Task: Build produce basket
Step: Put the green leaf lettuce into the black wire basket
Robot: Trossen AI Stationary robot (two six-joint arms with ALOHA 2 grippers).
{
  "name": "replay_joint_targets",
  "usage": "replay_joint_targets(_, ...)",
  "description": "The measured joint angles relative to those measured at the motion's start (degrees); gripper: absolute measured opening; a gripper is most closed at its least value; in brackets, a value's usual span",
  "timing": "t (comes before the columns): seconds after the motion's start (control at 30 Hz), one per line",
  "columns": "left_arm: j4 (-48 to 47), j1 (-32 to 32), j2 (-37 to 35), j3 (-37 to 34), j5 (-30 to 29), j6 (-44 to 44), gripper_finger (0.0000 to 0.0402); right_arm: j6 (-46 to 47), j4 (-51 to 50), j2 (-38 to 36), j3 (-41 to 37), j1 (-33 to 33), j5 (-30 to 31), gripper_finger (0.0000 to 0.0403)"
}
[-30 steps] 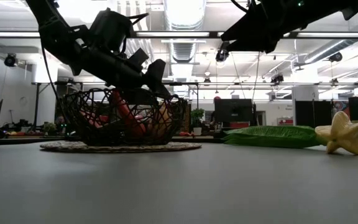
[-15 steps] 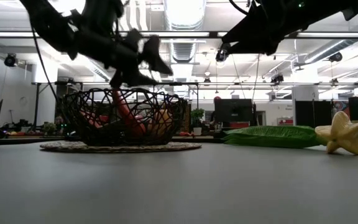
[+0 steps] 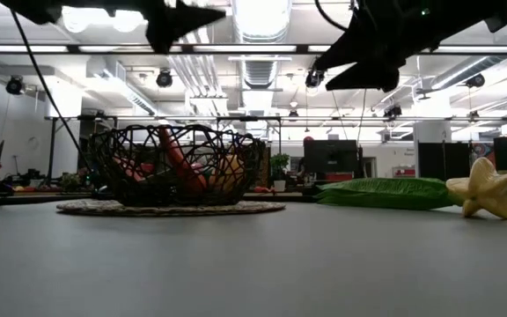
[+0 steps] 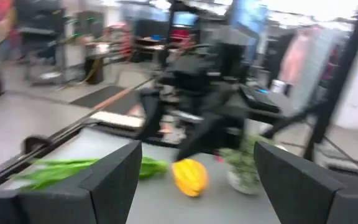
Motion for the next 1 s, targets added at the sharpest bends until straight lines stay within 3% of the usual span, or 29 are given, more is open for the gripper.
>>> replay_joint_targets(0.27, 0.9, -9.0, -0.4, 0.0, 0.0, 9.0, 0.0293, 9.6, -3.8, 1.7, 2.0, 0.0, -0.1, 0.0326)
replay_joint_targets(0.53, 0.9, -10.0, -2.3, 0.0, -0.2, 10.8, 0.0293, 10.5, -17.0, 1.8, 10.6, -1.2, 0.0, 0.0326)
replay_joint_targets(1.0, 0.9, -10.0, -7.9, -0.4, -0.3, 15.1, 0.0293, 20.9, -48.8, 6.8, 17.8, -17.3, -0.1, 0.0326)
